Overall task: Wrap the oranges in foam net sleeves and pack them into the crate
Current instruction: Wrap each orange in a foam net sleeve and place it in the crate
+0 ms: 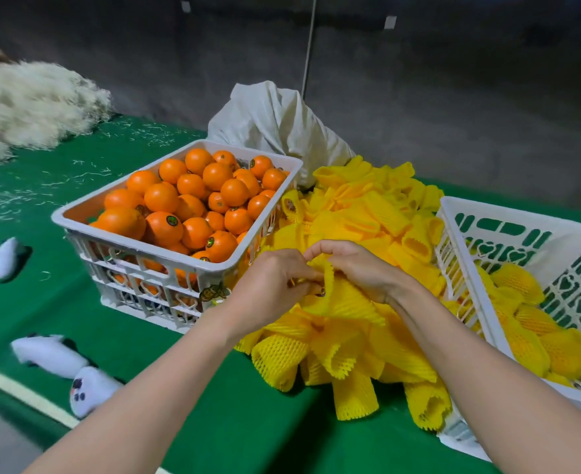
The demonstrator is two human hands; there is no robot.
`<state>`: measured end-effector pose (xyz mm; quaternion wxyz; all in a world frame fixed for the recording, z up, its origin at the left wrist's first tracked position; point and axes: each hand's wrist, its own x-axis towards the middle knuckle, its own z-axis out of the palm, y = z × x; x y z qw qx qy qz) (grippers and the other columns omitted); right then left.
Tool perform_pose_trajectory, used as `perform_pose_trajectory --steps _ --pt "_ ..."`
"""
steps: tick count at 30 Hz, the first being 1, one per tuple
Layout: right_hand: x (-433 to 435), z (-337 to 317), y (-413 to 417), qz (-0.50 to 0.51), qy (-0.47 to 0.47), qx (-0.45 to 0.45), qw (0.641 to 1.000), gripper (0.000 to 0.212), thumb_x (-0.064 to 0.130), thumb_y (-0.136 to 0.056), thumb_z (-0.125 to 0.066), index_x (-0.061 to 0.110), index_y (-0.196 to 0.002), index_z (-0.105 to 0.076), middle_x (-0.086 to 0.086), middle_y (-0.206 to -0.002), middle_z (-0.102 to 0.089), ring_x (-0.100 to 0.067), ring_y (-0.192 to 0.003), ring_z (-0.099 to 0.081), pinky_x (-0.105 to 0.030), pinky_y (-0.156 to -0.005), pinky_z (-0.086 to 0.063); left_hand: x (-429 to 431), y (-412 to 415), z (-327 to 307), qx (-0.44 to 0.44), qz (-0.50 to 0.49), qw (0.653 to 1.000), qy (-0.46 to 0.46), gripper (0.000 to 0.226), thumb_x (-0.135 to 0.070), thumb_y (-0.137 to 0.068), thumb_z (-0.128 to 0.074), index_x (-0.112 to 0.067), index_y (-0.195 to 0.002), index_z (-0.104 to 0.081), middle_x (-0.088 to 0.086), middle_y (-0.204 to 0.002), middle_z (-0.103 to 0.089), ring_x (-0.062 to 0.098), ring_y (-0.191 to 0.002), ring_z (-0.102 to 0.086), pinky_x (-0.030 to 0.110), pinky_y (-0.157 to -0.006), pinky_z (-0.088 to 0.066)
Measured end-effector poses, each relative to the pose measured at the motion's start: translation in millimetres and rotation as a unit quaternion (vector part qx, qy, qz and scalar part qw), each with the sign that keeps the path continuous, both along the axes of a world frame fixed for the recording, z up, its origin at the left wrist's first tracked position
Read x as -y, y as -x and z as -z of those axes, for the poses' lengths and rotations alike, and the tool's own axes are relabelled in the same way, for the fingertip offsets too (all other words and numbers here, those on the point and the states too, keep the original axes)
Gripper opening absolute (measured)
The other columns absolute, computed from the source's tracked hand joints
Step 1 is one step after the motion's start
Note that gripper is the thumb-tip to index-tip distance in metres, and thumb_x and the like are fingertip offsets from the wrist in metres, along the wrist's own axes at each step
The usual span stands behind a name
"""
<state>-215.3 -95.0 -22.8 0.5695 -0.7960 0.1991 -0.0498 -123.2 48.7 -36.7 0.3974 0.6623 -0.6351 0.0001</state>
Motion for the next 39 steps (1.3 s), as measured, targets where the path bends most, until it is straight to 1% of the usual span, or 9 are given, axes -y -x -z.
perform_pose_trajectory --steps 5,7,10,14,17,23,27,34,39 --pt "-5.5 2.2 -6.3 -0.028 0.043 -0.028 0.998 0.041 -0.007 -0.095 -0.028 0.017 -0.089 -0.061 -0.006 -0.071 -0.065 -0.016 -0.063 -0.057 -0.033 -0.058 -0.045 -8.2 8.2 -1.9 0.100 -0.040 0.994 -0.006 0.021 0.009 -0.064 -0.066 0.000 -0.082 -0.073 0.017 -0.082 -0.058 0.033 -0.075 -0.057 0.033 -0.060 -0.037" --pt "-9.1 1.3 -8.0 -0.049 0.110 -0.041 0.992 0.044 -0.009 -0.093 -0.024 0.009 -0.104 -0.063 -0.017 -0.089 -0.067 -0.022 -0.071 -0.055 -0.036 -0.063 -0.043 -8.8 10.2 -6.6 0.134 -0.050 0.990 0.010 0.019 0.008 -0.061 -0.064 0.001 -0.076 -0.073 0.018 -0.078 -0.056 0.034 -0.072 -0.055 0.034 -0.057 -0.036" --pt "-15.9 -4.6 -7.4 -0.073 0.138 -0.038 0.987 0.042 -0.017 -0.088 -0.031 0.010 -0.099 -0.062 0.004 -0.078 -0.068 0.002 -0.060 -0.057 -0.015 -0.054 -0.044 -8.7 13.6 -11.8 0.182 -0.059 0.981 0.040 0.013 0.002 -0.060 -0.061 0.000 -0.067 -0.072 0.016 -0.075 -0.054 0.032 -0.069 -0.054 0.036 -0.053 -0.040" --pt "-15.3 -6.9 -6.6 -0.089 0.132 -0.043 0.986 0.043 -0.021 -0.085 -0.039 0.015 -0.090 -0.062 -0.013 -0.095 -0.063 -0.018 -0.086 -0.056 -0.030 -0.068 -0.045 -8.1 15.2 -9.9 0.199 -0.051 0.976 0.068 0.008 0.002 -0.062 -0.065 -0.003 -0.064 -0.070 0.014 -0.078 -0.056 0.029 -0.069 -0.052 0.037 -0.056 -0.040" --pt "-14.3 -5.9 -8.4 -0.095 0.129 -0.100 0.982 0.045 -0.022 -0.085 -0.033 0.004 -0.111 -0.059 -0.027 -0.103 -0.061 -0.026 -0.092 -0.054 -0.031 -0.064 -0.039 -6.5 15.4 -8.7 0.119 -0.024 0.991 0.050 0.006 0.001 -0.064 -0.065 -0.002 -0.066 -0.070 0.012 -0.082 -0.054 0.021 -0.069 -0.045 0.031 -0.059 -0.034" --pt "-9.7 -6.5 -3.4 -0.036 -0.064 -0.049 0.996 0.023 0.026 -0.096 -0.049 0.019 -0.083 -0.067 -0.001 -0.073 -0.070 -0.012 -0.062 -0.065 -0.024 -0.057 -0.051 -9.6 0.7 -1.3 -0.083 -0.075 0.993 0.030 0.019 0.007 -0.069 -0.060 -0.011 -0.069 -0.060 0.002 -0.086 -0.048 0.007 -0.074 -0.045 0.018 -0.064 -0.035" --pt "-9.7 -6.9 -0.3 -0.050 -0.100 -0.033 0.993 0.036 0.045 -0.085 -0.057 0.013 -0.077 -0.072 -0.010 -0.074 -0.069 -0.018 -0.058 -0.064 -0.029 -0.051 -0.056 -11.4 2.1 2.0 -0.074 -0.160 0.981 0.080 0.010 0.003 -0.074 -0.074 -0.004 -0.078 -0.070 0.007 -0.088 -0.051 0.015 -0.080 -0.046 0.020 -0.070 -0.033" --pt "-13.2 4.2 7.1 -0.073 -0.386 0.001 0.920 0.029 0.027 -0.074 -0.052 0.010 -0.062 -0.071 0.001 -0.044 -0.048 -0.005 -0.032 -0.040 -0.016 -0.038 -0.043 -21.0 16.3 3.3 -0.172 -0.082 0.971 0.146 0.017 -0.013 -0.075 -0.065 -0.029 -0.077 -0.061 -0.004 -0.091 -0.043 0.003 -0.090 -0.043 0.009 -0.082 -0.034" --pt "-20.2 4.9 1.8 -0.123 -0.387 -0.076 0.911 0.034 0.023 -0.075 -0.042 0.015 -0.054 -0.068 0.008 -0.041 -0.039 0.000 -0.030 -0.033 -0.011 -0.037 -0.035 -26.6 20.8 19.2 -0.335 -0.075 0.931 0.128 0.019 -0.006 -0.085 -0.065 -0.023 -0.077 -0.064 -0.003 -0.092 -0.049 0.005 -0.085 -0.049 0.018 -0.075 -0.040"
